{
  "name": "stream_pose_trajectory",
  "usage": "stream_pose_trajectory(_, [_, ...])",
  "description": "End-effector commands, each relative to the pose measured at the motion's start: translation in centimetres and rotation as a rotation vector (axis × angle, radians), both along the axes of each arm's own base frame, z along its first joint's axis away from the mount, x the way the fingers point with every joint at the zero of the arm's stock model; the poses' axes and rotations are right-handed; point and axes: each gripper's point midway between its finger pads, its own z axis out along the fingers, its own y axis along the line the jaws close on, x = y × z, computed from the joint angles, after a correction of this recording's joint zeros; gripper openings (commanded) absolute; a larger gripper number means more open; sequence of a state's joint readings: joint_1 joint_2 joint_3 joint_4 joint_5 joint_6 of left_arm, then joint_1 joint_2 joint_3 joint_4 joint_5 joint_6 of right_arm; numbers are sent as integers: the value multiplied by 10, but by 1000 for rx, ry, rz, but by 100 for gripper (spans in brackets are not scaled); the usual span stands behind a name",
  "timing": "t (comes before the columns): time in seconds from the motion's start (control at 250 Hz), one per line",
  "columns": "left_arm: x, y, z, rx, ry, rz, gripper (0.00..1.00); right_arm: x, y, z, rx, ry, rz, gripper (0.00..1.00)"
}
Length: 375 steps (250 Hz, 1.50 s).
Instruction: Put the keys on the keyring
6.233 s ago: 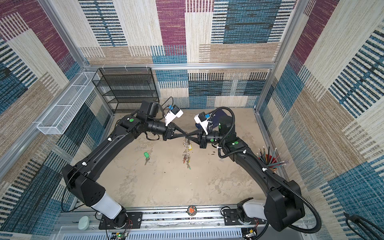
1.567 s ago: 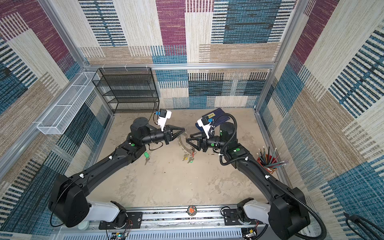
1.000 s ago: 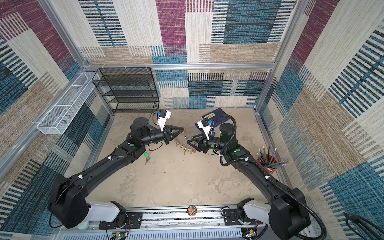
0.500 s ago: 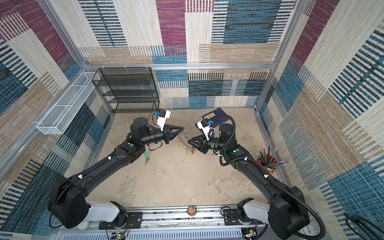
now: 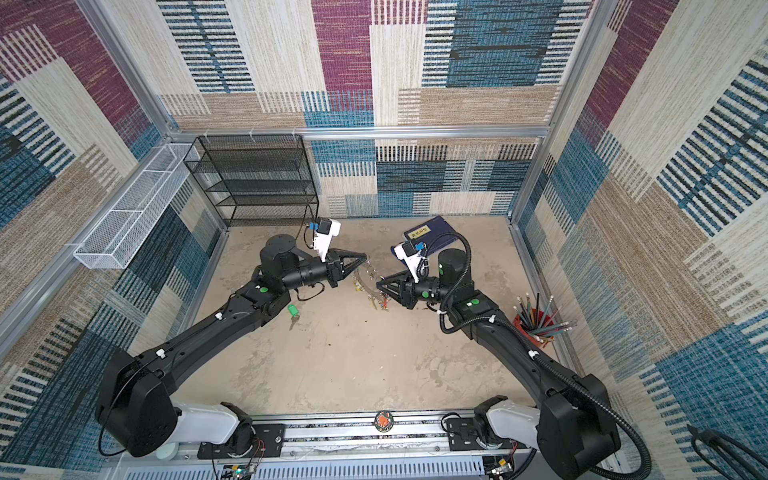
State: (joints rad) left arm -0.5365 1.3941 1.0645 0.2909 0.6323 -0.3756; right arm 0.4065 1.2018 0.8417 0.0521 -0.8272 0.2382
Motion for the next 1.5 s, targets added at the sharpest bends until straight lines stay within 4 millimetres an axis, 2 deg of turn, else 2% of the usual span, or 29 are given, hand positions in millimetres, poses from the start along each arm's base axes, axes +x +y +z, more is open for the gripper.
stream_pose_trajectory(0.0, [3,1,14,-24,-46,13,0,-2,1,6,14,-21,7,25])
stream_pose_trajectory(0.056, [4,2,14,-23,-45,18,0,-3,1,4,13,-16,11,31])
stream_pose_trajectory(0.164, [5,2,15,-27,-43,23,0,-5,1,1,14,-7,24,34])
stream_pose_trajectory(0.548, [8,3,22,-43,-40,36,0,-3,2,-7,5,-1,18,33])
stream_pose_trajectory(0.784, [7,3,24,-49,-35,33,0,3,2,-3,12,-19,-6,33])
stream_pose_trajectory(0.972, [7,4,22,-50,-23,36,0,6,3,-2,23,-23,-9,40])
stream_pose_trajectory(1.496, [8,8,17,-31,-16,56,0,7,2,-1,22,-26,-18,9])
